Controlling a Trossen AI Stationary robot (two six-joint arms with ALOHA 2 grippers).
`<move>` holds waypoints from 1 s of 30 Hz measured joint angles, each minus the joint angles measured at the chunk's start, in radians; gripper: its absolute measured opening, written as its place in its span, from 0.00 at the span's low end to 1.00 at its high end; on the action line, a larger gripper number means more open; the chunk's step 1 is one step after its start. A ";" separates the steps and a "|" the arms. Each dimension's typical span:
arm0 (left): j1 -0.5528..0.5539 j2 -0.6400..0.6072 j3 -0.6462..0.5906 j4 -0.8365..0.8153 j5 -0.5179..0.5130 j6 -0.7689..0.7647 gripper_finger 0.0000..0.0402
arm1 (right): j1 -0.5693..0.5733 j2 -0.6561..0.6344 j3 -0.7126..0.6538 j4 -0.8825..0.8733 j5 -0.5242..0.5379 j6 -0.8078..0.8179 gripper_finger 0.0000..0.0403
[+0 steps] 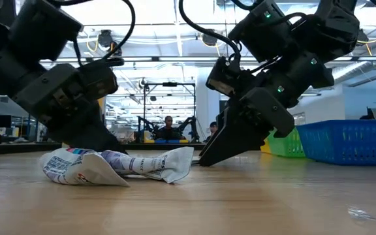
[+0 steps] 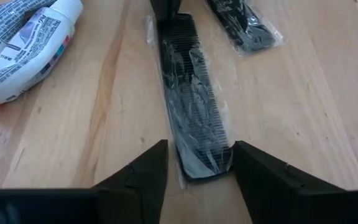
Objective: Pick & Place Travel size toiletries
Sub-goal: Put the black hair comb into the orange bin
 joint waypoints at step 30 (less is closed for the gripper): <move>-0.101 -0.338 -0.003 -0.325 -0.226 0.040 0.05 | 0.089 -0.229 -0.003 -0.178 0.050 0.013 0.28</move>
